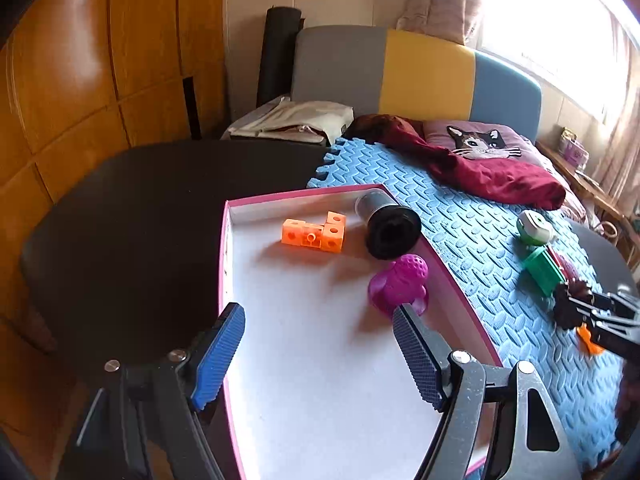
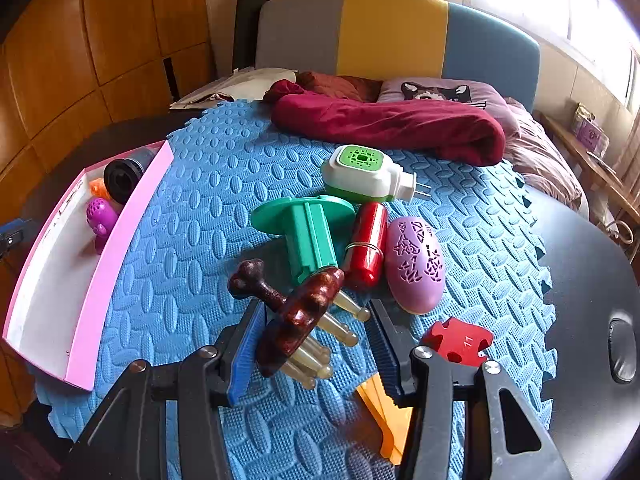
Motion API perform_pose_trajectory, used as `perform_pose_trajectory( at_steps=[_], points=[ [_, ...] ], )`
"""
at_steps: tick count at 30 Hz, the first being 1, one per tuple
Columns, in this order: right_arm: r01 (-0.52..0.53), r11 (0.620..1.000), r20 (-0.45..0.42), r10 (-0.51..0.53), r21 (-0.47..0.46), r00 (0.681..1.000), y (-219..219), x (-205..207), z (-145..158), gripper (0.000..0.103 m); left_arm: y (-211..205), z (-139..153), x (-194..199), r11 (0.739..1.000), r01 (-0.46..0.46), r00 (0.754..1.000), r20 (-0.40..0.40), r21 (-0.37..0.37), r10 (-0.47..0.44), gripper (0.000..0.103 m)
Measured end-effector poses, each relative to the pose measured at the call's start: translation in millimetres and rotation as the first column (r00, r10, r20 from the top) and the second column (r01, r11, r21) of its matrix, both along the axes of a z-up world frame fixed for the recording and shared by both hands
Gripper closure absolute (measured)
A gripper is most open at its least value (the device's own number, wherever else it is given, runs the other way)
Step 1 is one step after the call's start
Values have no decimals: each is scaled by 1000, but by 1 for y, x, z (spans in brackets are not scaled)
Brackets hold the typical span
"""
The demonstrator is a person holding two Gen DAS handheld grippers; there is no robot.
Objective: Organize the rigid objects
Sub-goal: 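Carry the brown wooden massager over the tray with the right gripper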
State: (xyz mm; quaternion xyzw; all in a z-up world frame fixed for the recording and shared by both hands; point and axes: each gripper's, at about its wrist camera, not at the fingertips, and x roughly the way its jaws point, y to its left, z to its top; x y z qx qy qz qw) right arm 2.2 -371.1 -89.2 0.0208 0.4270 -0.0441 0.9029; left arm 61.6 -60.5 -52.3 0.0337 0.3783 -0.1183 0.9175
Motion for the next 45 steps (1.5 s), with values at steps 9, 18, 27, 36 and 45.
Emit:
perform_pose_trajectory(
  at_steps=[9, 18, 27, 36, 45],
  points=[
    [-7, 1000, 5, 7, -30, 1000, 4, 0, 0, 52, 5, -3, -14, 1000, -13, 1000, -12, 5, 13, 26],
    [-14, 1000, 31, 15, -24, 999, 5, -2, 4, 52, 14, -5, -16, 999, -39, 999, -12, 4, 39, 26],
    [2, 999, 30, -3, 33, 1000, -1, -2, 6, 52, 25, -7, -14, 998, -62, 998, -14, 8, 62, 26],
    [-53, 978, 119, 30, 202, 992, 24, -3, 30, 52, 50, 0, -11, 994, -106, 994, -7, -22, 105, 26],
    [-328, 920, 163, 297, 217, 941, 142, 47, 54, 52, 81, 4, -6, 982, -186, 983, 8, -37, 186, 26]
  ],
)
